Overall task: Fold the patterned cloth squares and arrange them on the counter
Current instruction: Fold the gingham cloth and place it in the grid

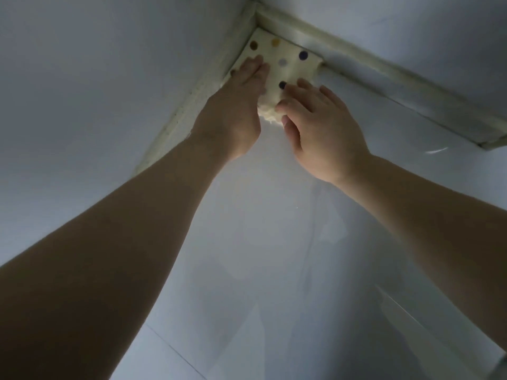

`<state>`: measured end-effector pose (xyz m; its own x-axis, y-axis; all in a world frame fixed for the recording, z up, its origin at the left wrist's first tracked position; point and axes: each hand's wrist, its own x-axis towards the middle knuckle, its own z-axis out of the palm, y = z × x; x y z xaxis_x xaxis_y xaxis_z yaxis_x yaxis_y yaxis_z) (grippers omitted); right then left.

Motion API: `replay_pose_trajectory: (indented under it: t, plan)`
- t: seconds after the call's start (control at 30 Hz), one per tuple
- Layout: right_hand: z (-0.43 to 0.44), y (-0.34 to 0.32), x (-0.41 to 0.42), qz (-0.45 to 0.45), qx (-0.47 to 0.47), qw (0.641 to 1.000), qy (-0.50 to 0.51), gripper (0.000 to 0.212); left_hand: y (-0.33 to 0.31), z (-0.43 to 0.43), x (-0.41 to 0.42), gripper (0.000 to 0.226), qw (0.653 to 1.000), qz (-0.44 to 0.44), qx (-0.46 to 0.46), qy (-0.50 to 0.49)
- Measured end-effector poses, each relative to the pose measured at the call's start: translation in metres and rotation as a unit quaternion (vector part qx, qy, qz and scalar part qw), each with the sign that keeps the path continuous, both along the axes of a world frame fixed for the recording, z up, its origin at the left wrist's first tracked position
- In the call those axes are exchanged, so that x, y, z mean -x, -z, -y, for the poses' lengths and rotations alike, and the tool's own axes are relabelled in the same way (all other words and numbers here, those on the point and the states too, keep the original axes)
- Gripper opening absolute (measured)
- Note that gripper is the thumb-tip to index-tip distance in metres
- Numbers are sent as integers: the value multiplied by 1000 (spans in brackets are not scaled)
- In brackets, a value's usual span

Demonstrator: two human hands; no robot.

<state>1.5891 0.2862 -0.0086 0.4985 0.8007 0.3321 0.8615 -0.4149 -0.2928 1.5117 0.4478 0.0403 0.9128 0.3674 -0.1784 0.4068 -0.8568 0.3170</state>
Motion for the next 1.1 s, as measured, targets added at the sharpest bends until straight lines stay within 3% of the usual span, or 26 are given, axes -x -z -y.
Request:
replay_pose_trajectory:
  t: [0.13,0.3,0.47,0.67,0.83,1.0,1.1]
  plan:
    - [24,-22,40,6,-65,998,0,19,-30,42,54,56,980,132,24,-147]
    - [53,-43,129,-80,-87,991,-60,20,-59,114,162,47,930,221,77,-282]
    - [75,-74,215,-138,-114,976,-121,17,-88,171,270,46,862,223,86,-447]
    - [113,-108,312,-165,-100,951,-242,16,-108,245,391,44,808,242,55,-534]
    - [152,-132,418,-183,-73,907,-372,17,-125,335,501,41,771,256,16,-583]
    - [229,-159,549,-187,-88,856,-473,21,-142,457,623,40,705,282,-37,-650]
    - [295,-169,620,-196,-91,829,-515,22,-155,535,692,39,659,277,-25,-698]
